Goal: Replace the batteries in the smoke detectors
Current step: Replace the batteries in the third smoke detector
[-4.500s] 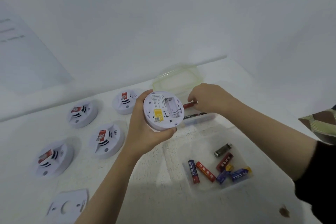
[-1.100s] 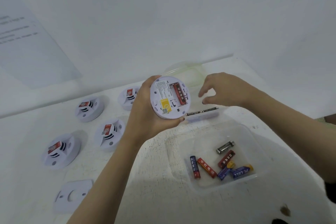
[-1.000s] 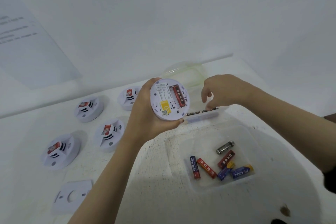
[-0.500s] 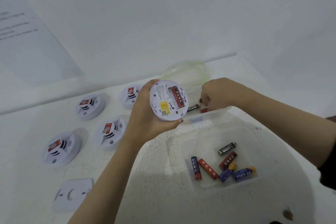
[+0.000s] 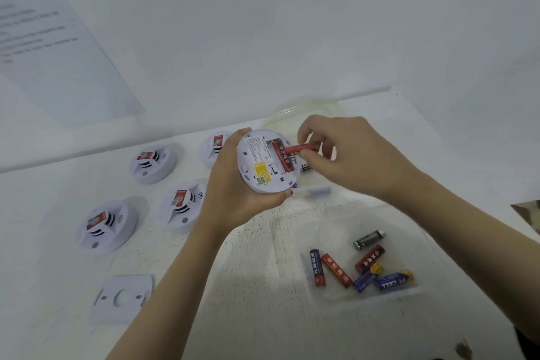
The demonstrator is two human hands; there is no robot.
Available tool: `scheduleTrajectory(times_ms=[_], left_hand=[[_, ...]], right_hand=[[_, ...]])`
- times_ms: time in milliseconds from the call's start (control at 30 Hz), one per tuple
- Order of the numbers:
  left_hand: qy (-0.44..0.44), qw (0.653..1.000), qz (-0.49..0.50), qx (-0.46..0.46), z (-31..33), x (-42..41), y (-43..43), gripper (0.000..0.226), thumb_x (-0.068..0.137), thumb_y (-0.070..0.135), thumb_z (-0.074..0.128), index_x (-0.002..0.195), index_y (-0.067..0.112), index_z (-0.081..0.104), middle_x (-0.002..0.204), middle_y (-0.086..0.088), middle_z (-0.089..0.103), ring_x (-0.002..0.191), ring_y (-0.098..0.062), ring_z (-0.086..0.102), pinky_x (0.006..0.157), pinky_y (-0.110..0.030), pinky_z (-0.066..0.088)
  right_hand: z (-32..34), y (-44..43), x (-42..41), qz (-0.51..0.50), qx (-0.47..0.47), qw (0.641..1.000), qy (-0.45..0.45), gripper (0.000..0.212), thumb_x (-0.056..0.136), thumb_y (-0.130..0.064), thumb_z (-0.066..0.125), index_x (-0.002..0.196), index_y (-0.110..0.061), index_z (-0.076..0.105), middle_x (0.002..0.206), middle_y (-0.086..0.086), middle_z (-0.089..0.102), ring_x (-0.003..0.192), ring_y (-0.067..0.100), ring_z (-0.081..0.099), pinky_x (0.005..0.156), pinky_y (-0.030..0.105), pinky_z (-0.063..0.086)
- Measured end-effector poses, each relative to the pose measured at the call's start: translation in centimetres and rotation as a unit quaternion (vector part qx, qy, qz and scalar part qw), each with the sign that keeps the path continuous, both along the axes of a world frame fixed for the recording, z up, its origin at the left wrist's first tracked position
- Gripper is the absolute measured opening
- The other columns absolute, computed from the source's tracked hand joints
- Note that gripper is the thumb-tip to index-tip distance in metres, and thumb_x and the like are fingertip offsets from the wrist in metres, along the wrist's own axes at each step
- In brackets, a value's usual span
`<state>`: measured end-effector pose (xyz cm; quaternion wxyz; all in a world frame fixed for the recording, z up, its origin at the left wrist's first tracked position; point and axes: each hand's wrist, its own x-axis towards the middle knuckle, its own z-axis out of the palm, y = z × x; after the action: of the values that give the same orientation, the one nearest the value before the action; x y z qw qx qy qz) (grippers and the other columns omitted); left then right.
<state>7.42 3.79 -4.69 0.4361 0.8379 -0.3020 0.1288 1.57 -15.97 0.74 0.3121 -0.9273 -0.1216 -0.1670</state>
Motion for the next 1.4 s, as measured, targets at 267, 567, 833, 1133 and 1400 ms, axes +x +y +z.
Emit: scheduleTrajectory(times_ms=[267,567,833,1133,1400], left_hand=[[-0.024,0.998,-0.013,-0.058,1.2,-2.0,0.4,0.084,0.051,0.039,0.085,0.119,0.052,0.036,0.111,0.039,0.049,0.105,0.011,0.054,0.082,-0.004,0.042],[-0.016,0.995,-0.028,-0.093,1.6,-3.5,1.9,0.084,0.051,0.040,0.082,0.122,0.034,0.037,0.115,0.021,0.053,0.108,0.008,0.055,0.084,-0.005,0.043],[0.007,0.994,-0.059,-0.088,2.3,-4.3,4.1,0.091,0.053,0.035,0.082,0.127,0.008,0.036,0.119,0.012,0.050,0.111,0.010,0.052,0.083,-0.004,0.044],[0.032,0.992,-0.061,-0.103,2.0,-4.6,9.1,0.096,0.051,0.000,0.091,0.124,0.027,0.035,0.118,0.035,0.050,0.115,0.005,0.053,0.085,-0.008,0.046],[0.025,0.994,-0.038,-0.100,1.9,-4.6,15.7,0.094,0.052,0.023,0.089,0.127,0.028,0.033,0.122,0.040,0.044,0.118,0.005,0.050,0.089,-0.009,0.044]], right_hand=[[-3.2,2.4,-1.2,0.037,0.001,0.988,-0.150,0.022,0.084,-0.029,0.061,0.097,-0.013,0.069,0.084,0.000,0.067,0.074,0.012,0.059,0.064,0.033,0.052],[-3.8,3.6,-1.7,0.061,0.183,0.981,-0.035,0.033,0.085,-0.037,0.061,0.118,-0.038,0.061,0.143,-0.002,0.042,0.124,0.010,0.044,0.099,0.019,0.040],[-2.2,6.3,-2.5,0.171,0.424,0.878,0.143,0.057,0.082,-0.018,0.059,0.136,-0.027,0.041,0.127,-0.005,0.060,0.107,0.011,0.063,0.088,0.024,0.051],[-2.3,11.9,-2.2,0.135,0.480,0.851,0.164,0.056,0.084,0.007,0.060,0.126,-0.029,0.054,0.118,-0.004,0.067,0.096,0.018,0.063,0.088,0.033,0.054],[-2.0,18.4,-1.6,0.131,0.477,0.850,0.181,0.054,0.084,0.006,0.061,0.122,-0.033,0.057,0.116,-0.006,0.068,0.099,0.014,0.065,0.088,0.033,0.054]])
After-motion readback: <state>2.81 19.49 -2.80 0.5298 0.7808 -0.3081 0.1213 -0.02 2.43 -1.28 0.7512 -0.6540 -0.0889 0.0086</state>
